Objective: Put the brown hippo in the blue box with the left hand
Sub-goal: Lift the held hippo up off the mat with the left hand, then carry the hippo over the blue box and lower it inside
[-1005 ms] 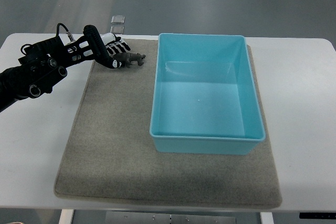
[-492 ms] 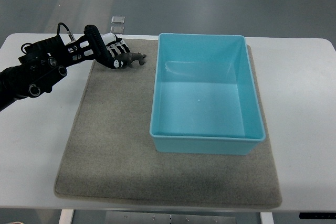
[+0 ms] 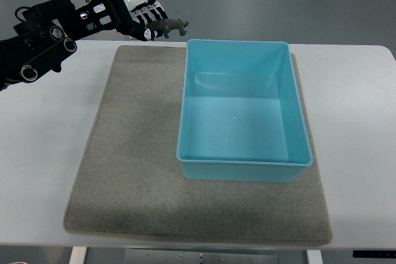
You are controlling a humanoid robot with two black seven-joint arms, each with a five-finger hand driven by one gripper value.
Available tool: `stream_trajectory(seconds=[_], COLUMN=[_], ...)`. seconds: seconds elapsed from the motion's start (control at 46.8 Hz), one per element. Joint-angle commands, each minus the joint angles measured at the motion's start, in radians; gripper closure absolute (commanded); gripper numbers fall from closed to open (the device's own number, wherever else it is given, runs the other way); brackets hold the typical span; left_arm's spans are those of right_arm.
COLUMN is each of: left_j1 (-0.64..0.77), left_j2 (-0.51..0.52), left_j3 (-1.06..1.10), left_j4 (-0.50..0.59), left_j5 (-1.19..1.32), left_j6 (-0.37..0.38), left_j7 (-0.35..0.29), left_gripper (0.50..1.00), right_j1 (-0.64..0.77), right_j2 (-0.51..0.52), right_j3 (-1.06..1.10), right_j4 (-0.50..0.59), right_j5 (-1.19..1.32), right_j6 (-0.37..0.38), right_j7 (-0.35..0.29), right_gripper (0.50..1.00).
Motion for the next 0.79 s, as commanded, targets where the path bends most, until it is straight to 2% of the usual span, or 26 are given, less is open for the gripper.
stream_trajectory(seconds=[0.0, 0.171, 0.385, 0.77], left_j1=[-0.022, -0.056, -0.051, -0.026], left_j2=[0.005, 0.005, -0.021, -0.128], left_j3=[-0.009, -0.009, 0.003, 0.113], left_j4=[-0.047, -0.156, -0.248, -0.261], left_j5=[0.000, 0.008, 0.022, 0.029], left_j6=[0.000, -0.004, -0.044, -0.067], left_j7=[0.006, 0.017, 0.020, 0.028], left_gripper=[1.000, 1.000, 1.000, 1.000], right_j1=[0.000, 0.000, 0.000, 0.000], right_j2=[0.000, 0.000, 0.000, 0.000], right_j3=[0.000, 0.000, 0.000, 0.000], right_j4=[0.000, 0.000, 0.000, 0.000], right_j5=[0.000, 0.000, 0.000, 0.000], right_j6=[0.000, 0.000, 0.000, 0.000], right_j7=[0.000, 0.000, 0.000, 0.000], right_gripper=[0.564, 0.564, 0.564, 0.564])
